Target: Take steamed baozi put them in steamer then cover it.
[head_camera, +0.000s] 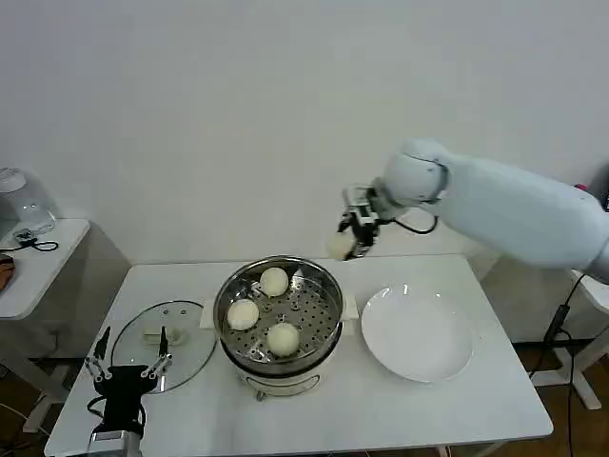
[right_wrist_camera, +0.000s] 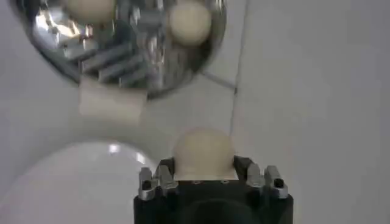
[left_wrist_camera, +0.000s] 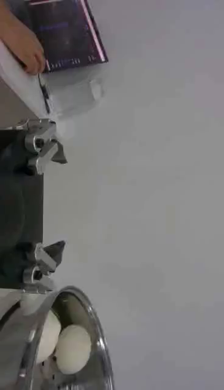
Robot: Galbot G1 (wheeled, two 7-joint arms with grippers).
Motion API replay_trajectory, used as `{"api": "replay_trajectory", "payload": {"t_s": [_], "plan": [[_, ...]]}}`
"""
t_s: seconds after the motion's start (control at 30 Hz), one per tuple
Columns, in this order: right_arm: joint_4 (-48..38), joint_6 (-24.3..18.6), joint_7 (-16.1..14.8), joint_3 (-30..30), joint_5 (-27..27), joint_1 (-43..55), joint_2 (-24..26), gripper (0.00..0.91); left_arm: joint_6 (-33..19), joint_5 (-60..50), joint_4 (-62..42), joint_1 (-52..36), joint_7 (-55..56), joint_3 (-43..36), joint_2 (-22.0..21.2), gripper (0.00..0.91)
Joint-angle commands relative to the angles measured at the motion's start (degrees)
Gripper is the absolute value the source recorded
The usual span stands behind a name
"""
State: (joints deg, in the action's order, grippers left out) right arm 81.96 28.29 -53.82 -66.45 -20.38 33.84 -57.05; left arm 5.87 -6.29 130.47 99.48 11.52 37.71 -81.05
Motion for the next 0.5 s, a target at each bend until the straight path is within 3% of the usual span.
{"api": "replay_trajectory", "payload": {"t_s": [0.03, 0.3, 0.5], "plan": [[0.5, 9.5, 6.4, -5.6, -12.3, 2.7, -11.4, 0.655, -0.1, 0.0, 0.1, -0.1, 0.1, 0.0, -0.3, 0.907], [-2.4, 12.0, 8.6, -6.3, -12.4, -2.3, -13.0, 0.655, 0.0, 0.2, 0.9, -0.4, 0.0, 0.3, -0.6, 0.907], [-3.8, 11.6, 7.3, -6.9, -8.7, -5.3, -12.9, 0.655, -0.1, 0.2, 0.6, -0.3, 0.1, 0.1, -0.6, 0.907]]}}
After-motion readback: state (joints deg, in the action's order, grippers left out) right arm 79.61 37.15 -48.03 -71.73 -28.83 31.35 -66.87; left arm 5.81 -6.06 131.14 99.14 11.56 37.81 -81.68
